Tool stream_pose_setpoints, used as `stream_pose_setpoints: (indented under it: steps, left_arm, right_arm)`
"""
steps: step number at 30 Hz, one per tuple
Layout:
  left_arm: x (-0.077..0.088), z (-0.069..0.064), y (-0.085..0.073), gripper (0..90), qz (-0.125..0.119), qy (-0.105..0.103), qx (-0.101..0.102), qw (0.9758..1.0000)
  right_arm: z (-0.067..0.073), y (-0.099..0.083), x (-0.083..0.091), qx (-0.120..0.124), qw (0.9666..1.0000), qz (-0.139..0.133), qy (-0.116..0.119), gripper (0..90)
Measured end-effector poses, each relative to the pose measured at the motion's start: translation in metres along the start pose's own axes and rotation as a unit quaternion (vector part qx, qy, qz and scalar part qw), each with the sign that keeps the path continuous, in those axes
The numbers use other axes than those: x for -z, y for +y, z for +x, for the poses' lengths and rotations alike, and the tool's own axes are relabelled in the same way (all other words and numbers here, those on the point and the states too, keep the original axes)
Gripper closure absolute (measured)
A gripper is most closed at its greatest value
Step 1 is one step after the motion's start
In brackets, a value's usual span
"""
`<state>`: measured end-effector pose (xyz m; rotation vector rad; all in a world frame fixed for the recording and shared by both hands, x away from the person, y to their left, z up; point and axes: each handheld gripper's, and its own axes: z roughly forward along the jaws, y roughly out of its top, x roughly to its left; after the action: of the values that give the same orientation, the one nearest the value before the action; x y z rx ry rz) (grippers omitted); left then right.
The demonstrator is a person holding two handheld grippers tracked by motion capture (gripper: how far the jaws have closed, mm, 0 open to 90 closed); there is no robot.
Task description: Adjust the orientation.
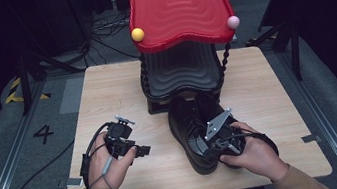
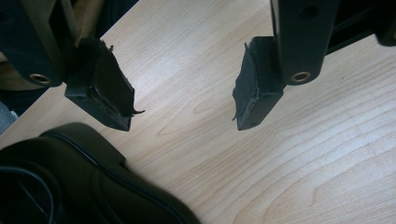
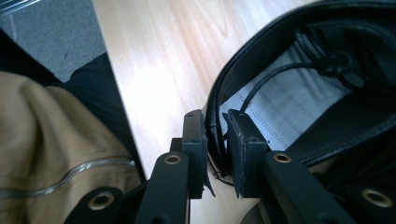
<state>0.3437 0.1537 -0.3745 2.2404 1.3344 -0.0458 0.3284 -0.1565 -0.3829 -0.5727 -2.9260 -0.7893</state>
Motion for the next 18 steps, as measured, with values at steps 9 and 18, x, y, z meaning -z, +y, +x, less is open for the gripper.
stream_pose_setpoints:
  steps: [9, 18]
  left_arm:
    - [-0.001, -0.002, 0.006, 38.2, -0.002, -0.005, -0.010, 0.9999]
    - [-0.002, -0.002, 0.007, 37.8, 0.000, -0.006, -0.011, 0.9999]
  right_arm:
    - [0.019, -0.004, 0.006, -0.022, 0.9997, 0.006, 0.014, 69.6]
    - [0.000, -0.018, 0.035, -0.092, 0.9943, -0.042, -0.033, 54.4]
